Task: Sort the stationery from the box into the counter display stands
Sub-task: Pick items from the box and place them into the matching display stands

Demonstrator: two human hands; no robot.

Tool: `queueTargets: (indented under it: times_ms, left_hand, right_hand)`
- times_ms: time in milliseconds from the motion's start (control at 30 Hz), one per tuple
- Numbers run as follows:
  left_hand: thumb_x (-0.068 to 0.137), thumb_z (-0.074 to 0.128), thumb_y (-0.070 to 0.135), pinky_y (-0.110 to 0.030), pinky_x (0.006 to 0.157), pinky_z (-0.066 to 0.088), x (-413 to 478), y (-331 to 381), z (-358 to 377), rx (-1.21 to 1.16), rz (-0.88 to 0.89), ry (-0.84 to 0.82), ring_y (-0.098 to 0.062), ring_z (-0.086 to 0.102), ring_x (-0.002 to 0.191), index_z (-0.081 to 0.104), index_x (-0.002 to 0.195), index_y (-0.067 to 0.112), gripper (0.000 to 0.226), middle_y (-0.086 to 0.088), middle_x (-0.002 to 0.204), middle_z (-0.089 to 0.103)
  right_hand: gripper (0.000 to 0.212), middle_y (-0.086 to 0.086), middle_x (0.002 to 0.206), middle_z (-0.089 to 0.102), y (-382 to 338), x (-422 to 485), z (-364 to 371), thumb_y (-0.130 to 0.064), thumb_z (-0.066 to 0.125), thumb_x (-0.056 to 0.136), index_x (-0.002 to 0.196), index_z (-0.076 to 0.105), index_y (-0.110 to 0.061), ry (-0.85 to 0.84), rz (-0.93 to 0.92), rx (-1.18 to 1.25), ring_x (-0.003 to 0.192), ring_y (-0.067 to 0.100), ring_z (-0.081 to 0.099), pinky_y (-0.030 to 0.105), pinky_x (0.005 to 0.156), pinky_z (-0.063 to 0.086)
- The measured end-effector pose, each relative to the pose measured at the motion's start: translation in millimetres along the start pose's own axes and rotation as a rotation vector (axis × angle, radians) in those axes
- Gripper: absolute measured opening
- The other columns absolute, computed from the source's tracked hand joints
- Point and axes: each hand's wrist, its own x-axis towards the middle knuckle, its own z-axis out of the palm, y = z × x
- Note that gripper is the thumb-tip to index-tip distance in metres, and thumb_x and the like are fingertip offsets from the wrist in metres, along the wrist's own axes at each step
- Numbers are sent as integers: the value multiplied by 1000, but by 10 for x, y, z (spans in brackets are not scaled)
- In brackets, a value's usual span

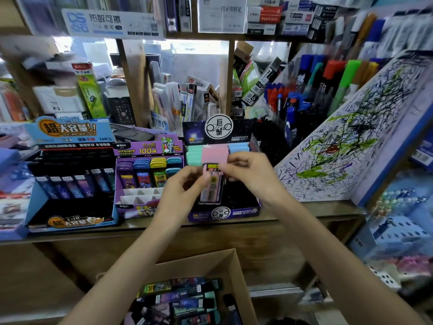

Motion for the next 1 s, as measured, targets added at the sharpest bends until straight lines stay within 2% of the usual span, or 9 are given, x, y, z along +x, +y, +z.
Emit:
queueTargets:
  times_ms: [100, 200, 267, 400, 500, 533, 633, 833, 1000]
  left_hand:
    - [85, 66, 28, -23, 83, 41, -5, -123, -165, 286, -20, 86, -11, 55, 99, 60, 102, 23, 19, 2, 107, 61]
    - [83, 66, 41, -31, 78, 39, -94, -280, -343, 768, 24, 161, -20, 54, 103, 62, 110, 18, 36, -3, 109, 59]
    - [82, 64, 48, -39, 81, 42, -143, -373, -405, 957, -3, 167, -25, 56, 104, 61, 114, 16, 45, -5, 111, 60]
    - [82, 64, 48, -42, 86, 43, -201, -508, -429, 968, -68, 101, -27, 55, 106, 60, 117, 15, 48, -5, 112, 60]
    - [83, 66, 43, -42, 86, 43, -225, -556, -424, 974, -32, 102, -27, 56, 104, 61, 113, 13, 43, -6, 111, 60]
    - [83, 67, 41, -42, 86, 43, -226, -561, -423, 975, -21, 106, -27, 56, 103, 62, 113, 13, 42, -6, 110, 60]
    - [84, 66, 40, -42, 86, 45, -226, -562, -432, 976, -1, 107, -26, 57, 103, 63, 112, 13, 39, -6, 110, 60]
    - [84, 67, 36, -42, 83, 46, -234, -576, -445, 995, 39, 110, -26, 58, 101, 64, 111, 13, 36, -6, 106, 61]
    - [85, 67, 35, -41, 79, 46, -224, -562, -463, 1001, 32, 92, -27, 58, 99, 64, 110, 12, 34, -7, 104, 61]
  right_hand:
    - [15, -3, 82, 71, 15, 142, -254, -10, 69, 83, 84, 70, -26, 117, -13, -117, 77, 11, 65, 27, 71, 55]
    - [12, -5, 80, 69, 123, 237, -394, -12, 70, 83, 85, 70, -24, 181, -33, -262, 77, 11, 62, 26, 73, 51]
    - [10, -5, 81, 68, 208, 264, -374, -12, 71, 82, 91, 72, -18, 182, -20, -303, 77, 11, 62, 25, 75, 50]
    - [20, -2, 90, 70, 326, 280, -232, -10, 69, 84, 103, 72, -8, 135, -25, -380, 84, 13, 65, 21, 84, 51]
    - [25, -6, 92, 67, 330, 314, -159, -10, 68, 84, 109, 70, -7, 85, -62, -439, 85, 8, 62, 6, 79, 45]
    - [26, -6, 94, 67, 328, 327, -146, -12, 68, 84, 110, 69, -7, 73, -60, -457, 85, 8, 63, 6, 80, 45]
    - [27, 1, 102, 71, 358, 349, -115, -14, 68, 84, 110, 69, -7, 33, -21, -463, 92, 13, 65, 22, 90, 49]
    - [19, 4, 85, 71, 545, 331, -52, -19, 65, 88, 101, 73, -8, 138, 58, -559, 77, 16, 66, 40, 83, 55]
    - [35, 15, 76, 70, 488, 351, -36, -35, 60, 90, 82, 71, -3, 117, 103, -786, 71, 29, 67, 41, 73, 55]
